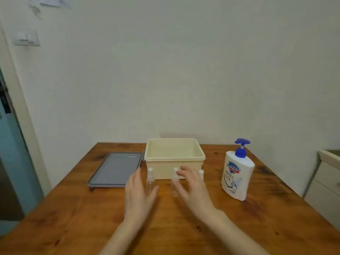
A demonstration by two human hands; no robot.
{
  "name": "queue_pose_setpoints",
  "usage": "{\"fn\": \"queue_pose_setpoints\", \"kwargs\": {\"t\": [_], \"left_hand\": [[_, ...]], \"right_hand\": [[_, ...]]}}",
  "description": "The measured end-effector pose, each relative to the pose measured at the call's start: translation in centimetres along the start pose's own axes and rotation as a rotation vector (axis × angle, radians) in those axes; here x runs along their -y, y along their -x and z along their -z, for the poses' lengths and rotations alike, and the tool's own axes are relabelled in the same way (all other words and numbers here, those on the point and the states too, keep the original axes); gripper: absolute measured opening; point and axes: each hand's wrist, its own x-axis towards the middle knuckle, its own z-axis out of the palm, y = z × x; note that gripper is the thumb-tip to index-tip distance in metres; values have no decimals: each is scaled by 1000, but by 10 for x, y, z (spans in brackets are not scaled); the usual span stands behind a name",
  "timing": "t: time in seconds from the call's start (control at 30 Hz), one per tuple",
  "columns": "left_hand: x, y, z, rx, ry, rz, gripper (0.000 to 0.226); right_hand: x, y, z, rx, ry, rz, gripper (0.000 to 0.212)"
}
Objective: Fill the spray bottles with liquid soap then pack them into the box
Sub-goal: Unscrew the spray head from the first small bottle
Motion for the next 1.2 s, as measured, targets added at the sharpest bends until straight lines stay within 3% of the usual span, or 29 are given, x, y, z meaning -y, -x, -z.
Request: {"fn": "queue_pose_setpoints", "kwargs": {"t": [0.23,0.43,0.57,0.7,0.9,0.97,1.1,1.2], "left_hand": [[19,-24,-18,40,-95,125,83],[26,-33,-24,56,-127,79,49],[23,-30,-18,33,-47,21,27],[-4,-21,-5,49,22,-95,28],[-46,-13,13,-26,97,-286,29],[-57,-11,20,44,188,-258,27],[-75,-5,31,427,614,-174,29],[-76,-7,31,384,555,-174,21]], "right_hand": [[-16,-12,-20,58,44,2,37],[-14,-27,-24,66,29,13,36],[-6,-32,-24,76,-22,1,37],[19,-40,-13,139,-86,-119,52],[39,-58,14,23,-235,-165,36],[44,-61,28,78,-231,-131,29],[52,-57,55,216,-185,-51,22],[52,-58,74,365,-165,-32,11]]}}
